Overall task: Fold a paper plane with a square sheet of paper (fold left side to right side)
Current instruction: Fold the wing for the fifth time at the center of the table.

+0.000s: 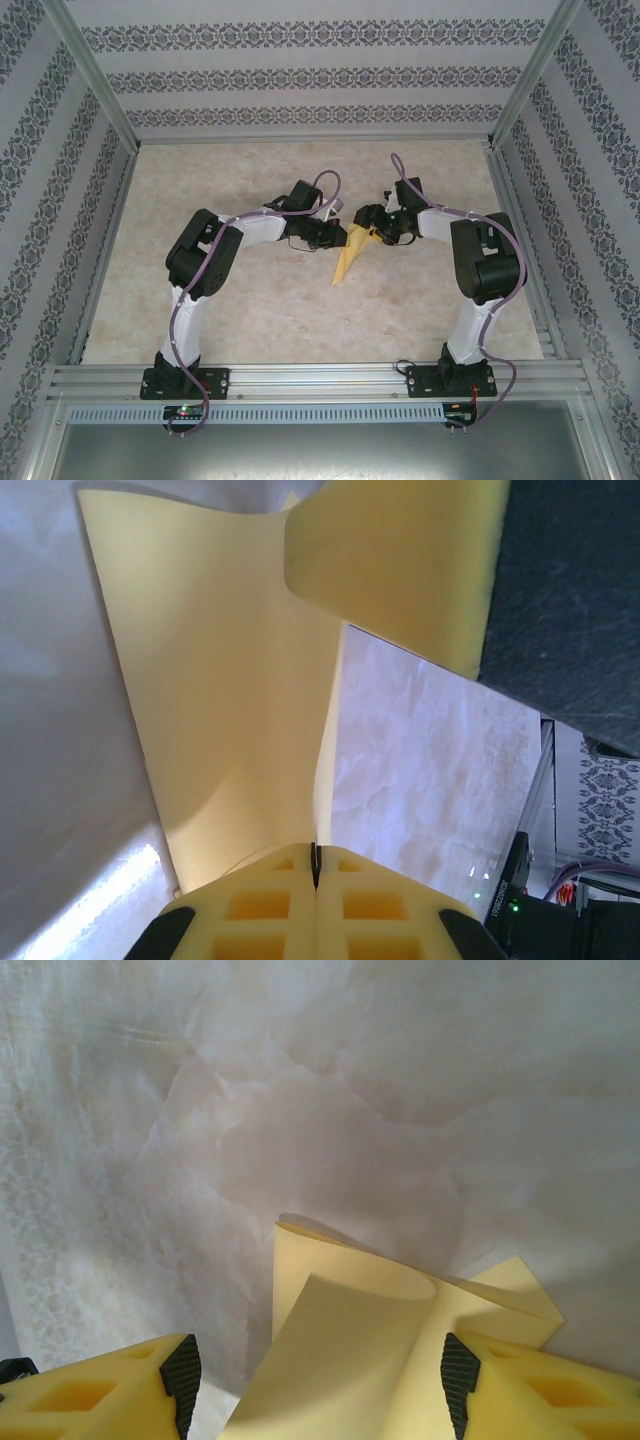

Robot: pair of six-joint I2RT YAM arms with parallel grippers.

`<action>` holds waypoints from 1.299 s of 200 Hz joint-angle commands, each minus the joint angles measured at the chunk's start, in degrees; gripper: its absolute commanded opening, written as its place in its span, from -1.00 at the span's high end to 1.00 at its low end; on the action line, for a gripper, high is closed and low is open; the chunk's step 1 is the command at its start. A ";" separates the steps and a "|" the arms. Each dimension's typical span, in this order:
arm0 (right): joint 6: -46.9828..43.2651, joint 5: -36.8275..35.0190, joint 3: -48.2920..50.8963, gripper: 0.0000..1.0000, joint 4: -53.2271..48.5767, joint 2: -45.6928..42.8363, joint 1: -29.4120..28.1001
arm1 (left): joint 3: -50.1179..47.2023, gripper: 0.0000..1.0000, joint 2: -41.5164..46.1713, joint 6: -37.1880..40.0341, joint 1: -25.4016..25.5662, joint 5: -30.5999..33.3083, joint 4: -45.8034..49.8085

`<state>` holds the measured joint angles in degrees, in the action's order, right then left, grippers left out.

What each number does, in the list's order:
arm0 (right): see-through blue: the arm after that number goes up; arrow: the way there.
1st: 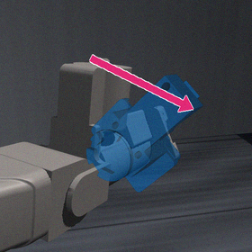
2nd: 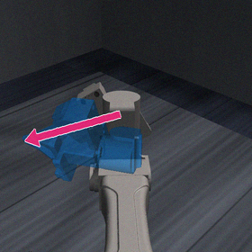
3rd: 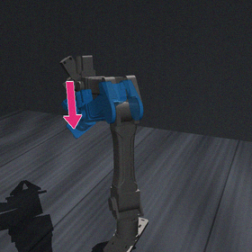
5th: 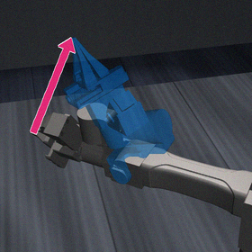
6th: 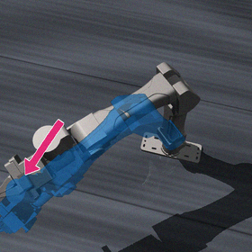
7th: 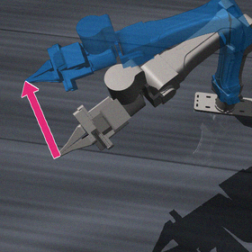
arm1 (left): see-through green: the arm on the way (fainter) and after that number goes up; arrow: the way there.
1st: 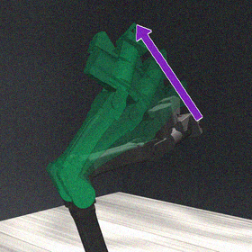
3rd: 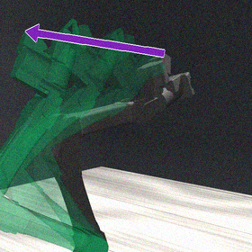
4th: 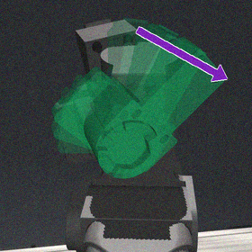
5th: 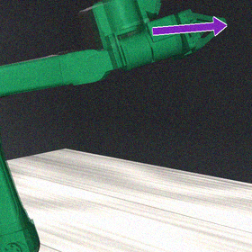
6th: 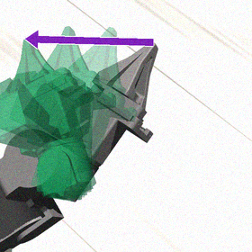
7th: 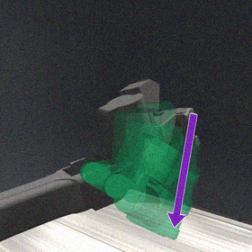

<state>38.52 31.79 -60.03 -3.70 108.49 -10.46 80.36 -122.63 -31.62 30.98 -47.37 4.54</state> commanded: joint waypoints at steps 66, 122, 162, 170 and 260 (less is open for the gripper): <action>-2.84 -4.02 -0.59 -0.35 -5.84 2.43 -0.85 | 5.01 0.99 -3.67 5.93 -1.28 -0.68 6.17; -3.33 -4.22 -0.87 -0.35 -6.46 2.34 -1.00 | 5.98 0.99 -4.60 7.58 -1.78 -1.24 7.17; -3.77 -4.26 -0.79 -0.36 -6.78 2.27 -1.05 | 6.93 0.99 -5.77 7.97 -2.30 -1.82 7.44; -3.86 -4.31 -0.75 -0.36 -6.82 2.26 -1.10 | 7.14 0.99 -6.08 7.97 -2.33 -1.85 7.49; -4.01 -3.94 -0.88 -0.36 -6.94 2.26 -1.23 | 7.71 0.99 -8.17 7.68 -2.40 -2.39 7.34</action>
<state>35.59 30.41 -61.04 -5.85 108.60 -11.14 86.65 -129.45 -25.63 29.45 -49.10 10.35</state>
